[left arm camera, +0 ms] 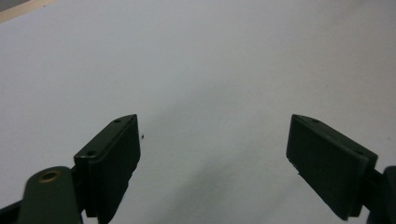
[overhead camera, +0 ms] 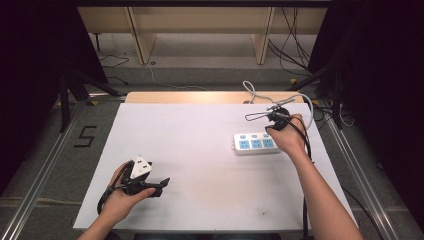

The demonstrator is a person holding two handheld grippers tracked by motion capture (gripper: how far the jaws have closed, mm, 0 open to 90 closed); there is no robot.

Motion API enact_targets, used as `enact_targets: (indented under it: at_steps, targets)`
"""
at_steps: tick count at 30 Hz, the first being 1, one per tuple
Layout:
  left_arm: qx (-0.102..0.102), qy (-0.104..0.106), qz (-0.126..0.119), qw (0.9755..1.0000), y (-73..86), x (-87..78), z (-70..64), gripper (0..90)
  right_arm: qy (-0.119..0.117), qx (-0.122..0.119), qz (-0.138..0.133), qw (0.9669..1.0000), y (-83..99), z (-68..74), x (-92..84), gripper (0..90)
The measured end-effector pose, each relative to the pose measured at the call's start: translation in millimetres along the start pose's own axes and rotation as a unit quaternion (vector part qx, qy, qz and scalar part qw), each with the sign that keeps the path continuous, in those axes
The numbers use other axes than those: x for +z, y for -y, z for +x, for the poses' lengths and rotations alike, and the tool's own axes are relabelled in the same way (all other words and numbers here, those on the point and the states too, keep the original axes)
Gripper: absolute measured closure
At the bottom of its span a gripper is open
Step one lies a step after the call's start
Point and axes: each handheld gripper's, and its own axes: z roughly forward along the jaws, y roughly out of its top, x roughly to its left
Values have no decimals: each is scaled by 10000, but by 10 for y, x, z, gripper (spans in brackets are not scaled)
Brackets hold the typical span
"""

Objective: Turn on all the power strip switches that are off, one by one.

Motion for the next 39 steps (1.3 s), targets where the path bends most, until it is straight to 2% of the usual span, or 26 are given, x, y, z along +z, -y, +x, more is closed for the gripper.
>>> enact_targets:
  at_steps: [12, 39]
  targets:
    - [-16, 6, -2, 10000, 1, 5, -3, 175, -20, 105, 227, 9997, 1, -52, 93, 900]
    - [-5, 13, 21, 10000, 2, 2, 4, 177, 65, 66, 511, 9987, -91, -58, 245, 900]
